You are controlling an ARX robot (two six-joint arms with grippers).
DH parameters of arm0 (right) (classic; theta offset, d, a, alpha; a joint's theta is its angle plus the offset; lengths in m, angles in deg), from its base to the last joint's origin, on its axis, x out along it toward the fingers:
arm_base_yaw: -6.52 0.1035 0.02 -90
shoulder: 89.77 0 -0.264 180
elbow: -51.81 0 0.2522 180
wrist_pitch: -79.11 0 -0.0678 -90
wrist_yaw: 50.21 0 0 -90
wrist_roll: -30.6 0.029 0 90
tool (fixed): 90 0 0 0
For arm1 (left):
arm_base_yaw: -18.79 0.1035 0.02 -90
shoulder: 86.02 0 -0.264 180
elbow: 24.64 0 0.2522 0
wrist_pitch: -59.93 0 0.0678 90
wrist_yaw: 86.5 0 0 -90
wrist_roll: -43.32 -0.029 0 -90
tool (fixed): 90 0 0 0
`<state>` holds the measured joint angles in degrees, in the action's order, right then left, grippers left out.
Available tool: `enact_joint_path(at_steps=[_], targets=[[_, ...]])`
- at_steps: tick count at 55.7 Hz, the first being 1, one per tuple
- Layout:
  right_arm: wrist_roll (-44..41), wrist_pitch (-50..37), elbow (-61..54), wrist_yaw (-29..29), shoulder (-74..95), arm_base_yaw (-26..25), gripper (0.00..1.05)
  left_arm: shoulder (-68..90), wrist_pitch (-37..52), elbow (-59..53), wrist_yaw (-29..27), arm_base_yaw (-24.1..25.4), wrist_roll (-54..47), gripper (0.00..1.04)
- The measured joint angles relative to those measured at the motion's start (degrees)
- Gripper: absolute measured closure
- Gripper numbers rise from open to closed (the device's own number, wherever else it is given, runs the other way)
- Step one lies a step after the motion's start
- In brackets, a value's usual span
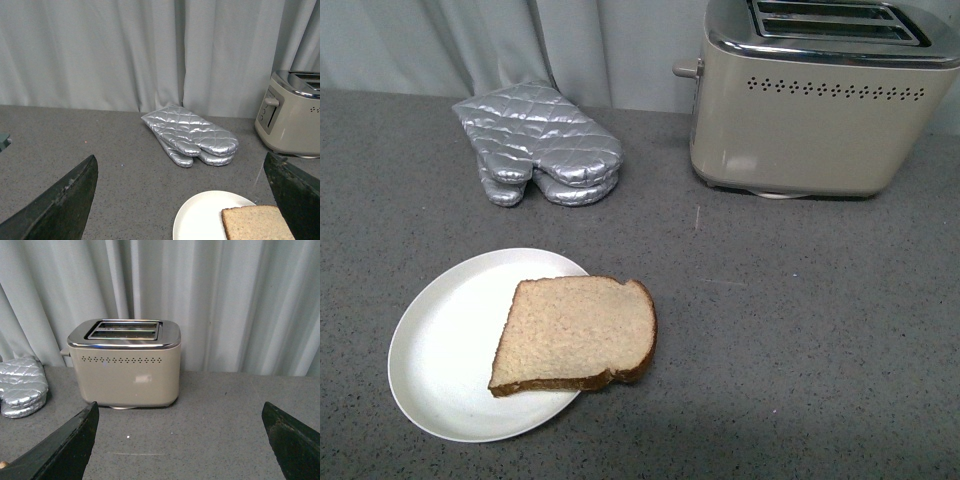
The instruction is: Put bread into toaster
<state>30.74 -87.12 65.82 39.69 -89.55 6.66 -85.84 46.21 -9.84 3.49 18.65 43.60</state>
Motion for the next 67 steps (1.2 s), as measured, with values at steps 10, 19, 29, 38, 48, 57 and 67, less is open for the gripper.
enact_joint_path(at_steps=[10,19,29,38,48,57,67], targets=[[0.0,0.0,0.0,0.0,0.0,0.0,0.10,0.0,0.0,0.0,0.0,0.0,0.0,0.07],[0.0,0.0,0.0,0.0,0.0,0.0,0.10,0.0,0.0,0.0,0.0,0.0,0.0,0.07],[0.0,0.0,0.0,0.0,0.0,0.0,0.10,0.0,0.0,0.0,0.0,0.0,0.0,0.07],[0.0,0.0,0.0,0.0,0.0,0.0,0.10,4.1,-7.6,2.7,-9.9,-2.9,5.2,0.07],[0.0,0.0,0.0,0.0,0.0,0.0,0.10,28.6,-3.5,7.7,-11.1,-2.6,21.9,0.07],[0.0,0.0,0.0,0.0,0.0,0.0,0.10,52.7,13.5,12.3,-5.8,1.6,18.6,0.07],[0.0,0.0,0.0,0.0,0.0,0.0,0.10,75.5,22.2,16.6,-1.0,5.9,13.1,0.07]])
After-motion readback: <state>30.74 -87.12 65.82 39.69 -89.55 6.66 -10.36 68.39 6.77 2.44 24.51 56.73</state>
